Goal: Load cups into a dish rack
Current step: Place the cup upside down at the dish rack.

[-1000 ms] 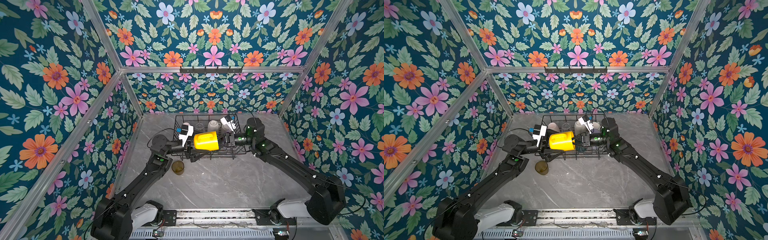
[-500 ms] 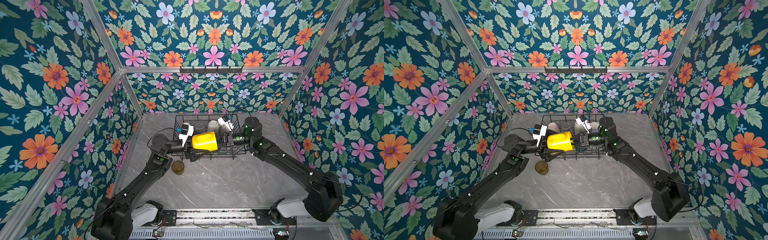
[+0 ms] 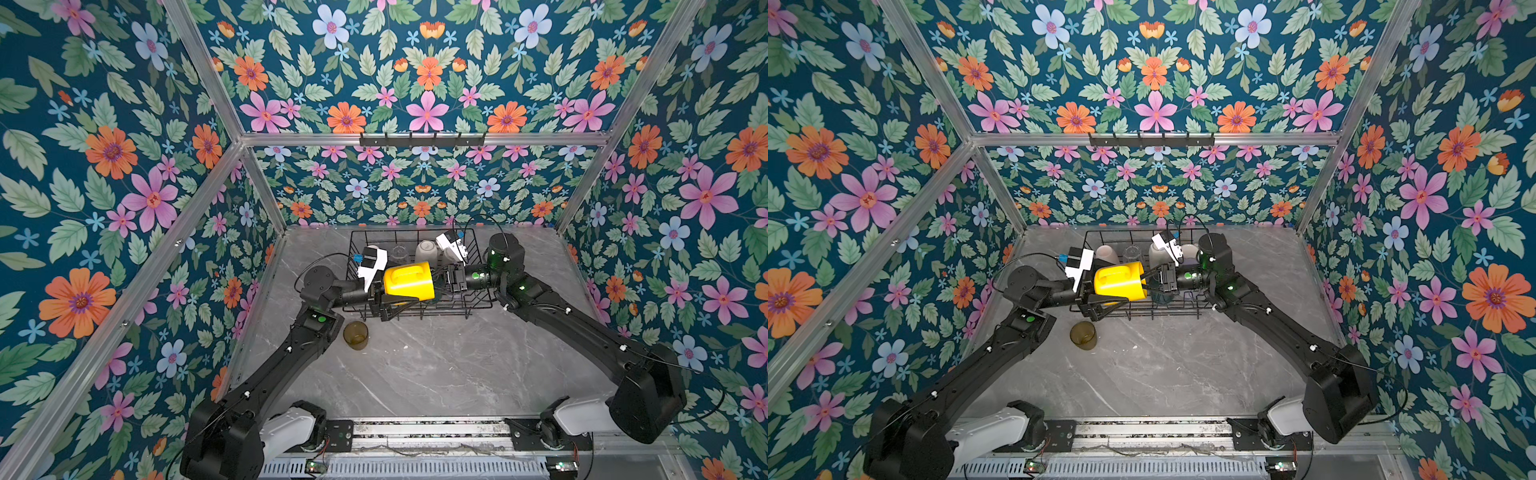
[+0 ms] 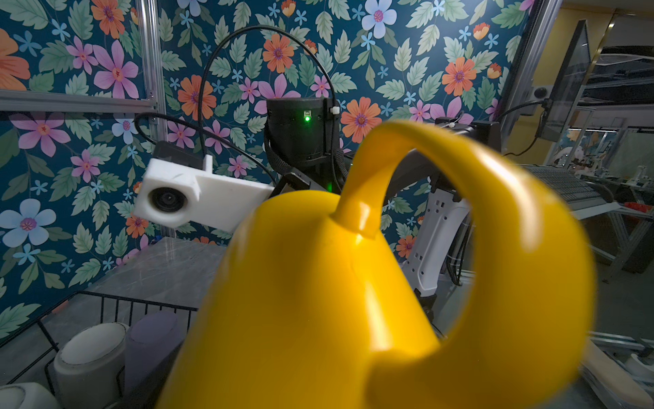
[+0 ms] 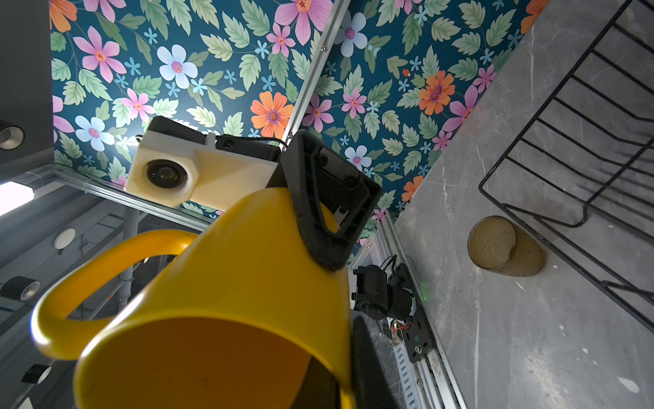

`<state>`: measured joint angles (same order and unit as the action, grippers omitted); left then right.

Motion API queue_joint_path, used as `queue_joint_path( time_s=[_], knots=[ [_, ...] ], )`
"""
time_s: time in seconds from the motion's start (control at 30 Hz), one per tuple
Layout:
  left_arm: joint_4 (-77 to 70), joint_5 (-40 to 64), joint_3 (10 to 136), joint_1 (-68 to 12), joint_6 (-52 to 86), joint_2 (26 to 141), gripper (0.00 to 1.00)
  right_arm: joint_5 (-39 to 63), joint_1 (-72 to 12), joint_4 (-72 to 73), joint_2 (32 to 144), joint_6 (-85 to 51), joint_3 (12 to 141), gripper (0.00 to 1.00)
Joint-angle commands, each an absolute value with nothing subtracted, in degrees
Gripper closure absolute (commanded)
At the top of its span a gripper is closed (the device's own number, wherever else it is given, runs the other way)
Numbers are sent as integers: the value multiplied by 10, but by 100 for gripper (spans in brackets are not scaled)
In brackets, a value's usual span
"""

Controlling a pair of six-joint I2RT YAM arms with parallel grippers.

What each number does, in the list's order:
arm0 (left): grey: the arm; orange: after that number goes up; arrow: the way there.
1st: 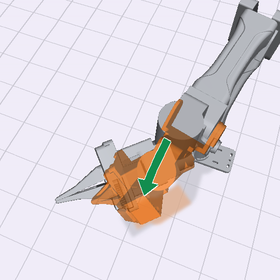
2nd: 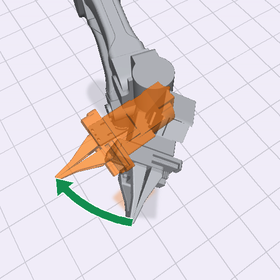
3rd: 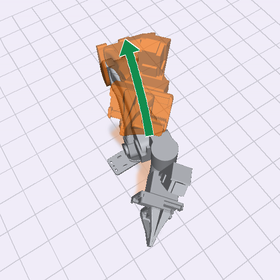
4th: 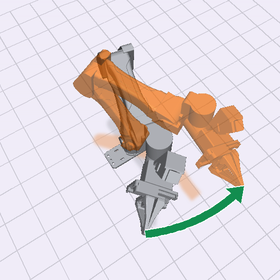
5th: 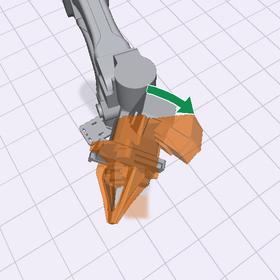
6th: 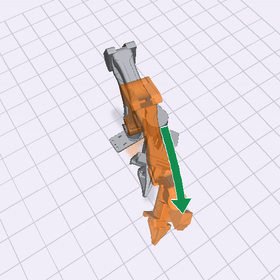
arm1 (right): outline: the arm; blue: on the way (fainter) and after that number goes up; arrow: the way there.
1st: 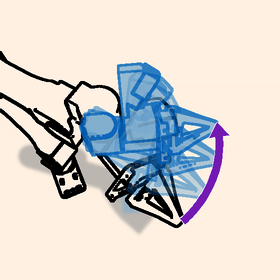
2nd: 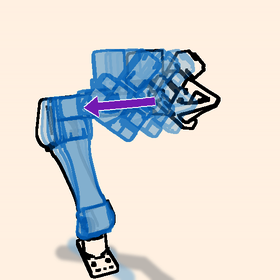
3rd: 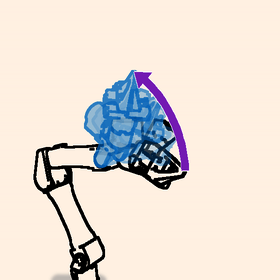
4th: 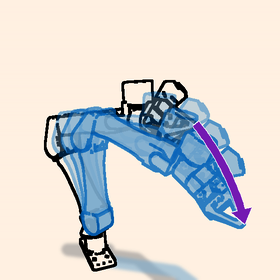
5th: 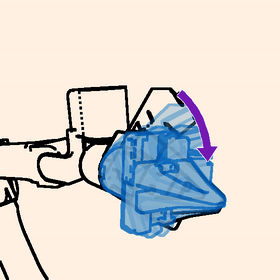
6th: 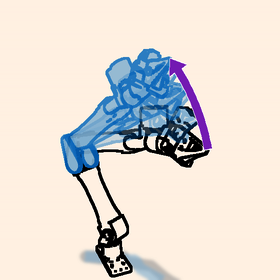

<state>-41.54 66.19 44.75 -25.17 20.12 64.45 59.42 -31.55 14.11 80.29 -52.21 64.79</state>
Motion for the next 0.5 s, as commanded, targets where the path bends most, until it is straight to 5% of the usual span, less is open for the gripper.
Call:
queue_joint_path(
  time_s=[0.0,0.2,0.47],
  knots=[
    [-375,654,461,-252,164,638,100,571,-315,152,798,-508,653,79],
    [-334,627,468,-252,138,627,100,561,-313,143,795,-504,651,72],
    [-151,494,524,-251,54,618,100,496,-273,88,746,-479,618,44]
  ],
)
